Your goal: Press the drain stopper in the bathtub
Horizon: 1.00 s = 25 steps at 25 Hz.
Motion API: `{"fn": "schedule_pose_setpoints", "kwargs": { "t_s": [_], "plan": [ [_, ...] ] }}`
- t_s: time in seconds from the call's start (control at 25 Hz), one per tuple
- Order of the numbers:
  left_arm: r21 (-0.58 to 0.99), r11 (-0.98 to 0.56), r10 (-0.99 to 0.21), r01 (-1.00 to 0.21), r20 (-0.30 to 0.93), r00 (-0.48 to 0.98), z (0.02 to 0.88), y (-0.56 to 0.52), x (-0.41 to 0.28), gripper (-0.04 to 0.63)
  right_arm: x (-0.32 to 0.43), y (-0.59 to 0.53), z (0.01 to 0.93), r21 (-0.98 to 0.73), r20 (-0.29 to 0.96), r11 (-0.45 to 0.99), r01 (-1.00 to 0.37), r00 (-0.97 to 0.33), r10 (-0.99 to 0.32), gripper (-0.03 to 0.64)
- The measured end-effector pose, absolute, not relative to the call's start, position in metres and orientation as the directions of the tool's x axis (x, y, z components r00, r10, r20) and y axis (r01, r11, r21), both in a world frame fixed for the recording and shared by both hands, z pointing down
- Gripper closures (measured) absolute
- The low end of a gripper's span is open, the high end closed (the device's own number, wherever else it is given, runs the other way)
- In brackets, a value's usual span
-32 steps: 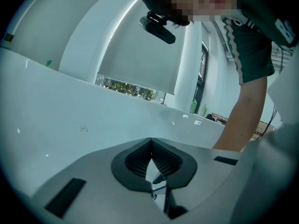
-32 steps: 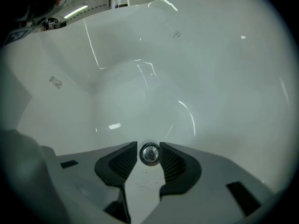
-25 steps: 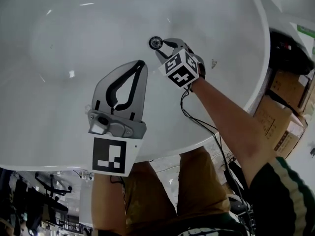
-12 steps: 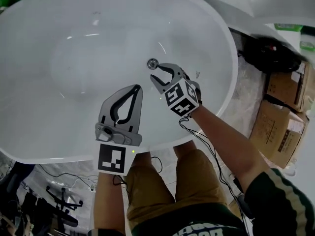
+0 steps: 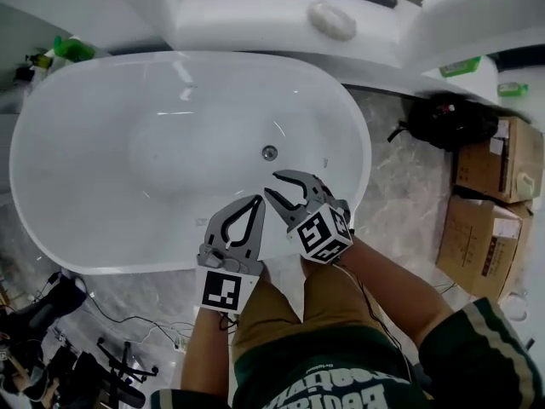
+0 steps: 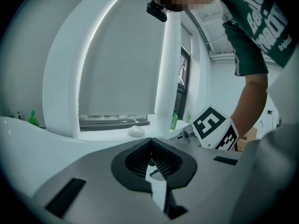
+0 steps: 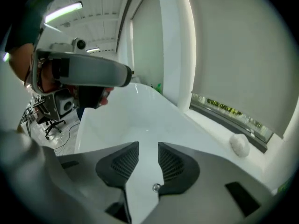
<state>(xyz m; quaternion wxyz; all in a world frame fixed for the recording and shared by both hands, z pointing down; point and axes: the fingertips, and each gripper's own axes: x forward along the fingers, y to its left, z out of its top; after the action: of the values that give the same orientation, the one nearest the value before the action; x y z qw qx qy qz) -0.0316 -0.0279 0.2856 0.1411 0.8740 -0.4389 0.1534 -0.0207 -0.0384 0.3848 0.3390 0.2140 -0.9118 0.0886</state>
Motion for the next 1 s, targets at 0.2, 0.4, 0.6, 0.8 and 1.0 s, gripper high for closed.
{"fn": "schedule_pose_setpoints", "kwargs": {
  "t_s": [0.2,0.4,0.6,0.8,1.0],
  "plan": [
    [0.134,-0.542,-0.743,-0.83,0.384,0.548,0.236,-0.023,-0.019,0.586,-0.01,-0.043,0.306,0.075,0.59,0.906,-0.417,-0.714,-0.378,0.476],
    [0.075,-0.538,-0.777,-0.84,0.344,0.528,0.186,-0.025,-0.017,0.586,0.005,-0.045,0.246,0.133,0.533,0.911,-0.391,-0.746,-0.398,0.476],
    [0.007,-0.541,-0.796,-0.841,0.318,0.515,0.141,-0.017,-0.015,0.586,0.016,-0.035,0.179,0.136,0.426,0.907,-0.4,-0.802,-0.418,0.477],
    [-0.017,-0.528,-0.803,-0.849,0.336,0.492,0.11,-0.011,-0.001,0.586,0.034,-0.028,0.125,0.126,0.339,0.9,-0.418,-0.834,-0.435,0.48],
    [-0.025,-0.515,-0.821,-0.857,0.301,0.485,0.079,-0.012,0.017,0.586,0.052,-0.02,0.081,0.11,0.235,0.893,-0.437,-0.861,-0.45,0.497]
  ]
}}
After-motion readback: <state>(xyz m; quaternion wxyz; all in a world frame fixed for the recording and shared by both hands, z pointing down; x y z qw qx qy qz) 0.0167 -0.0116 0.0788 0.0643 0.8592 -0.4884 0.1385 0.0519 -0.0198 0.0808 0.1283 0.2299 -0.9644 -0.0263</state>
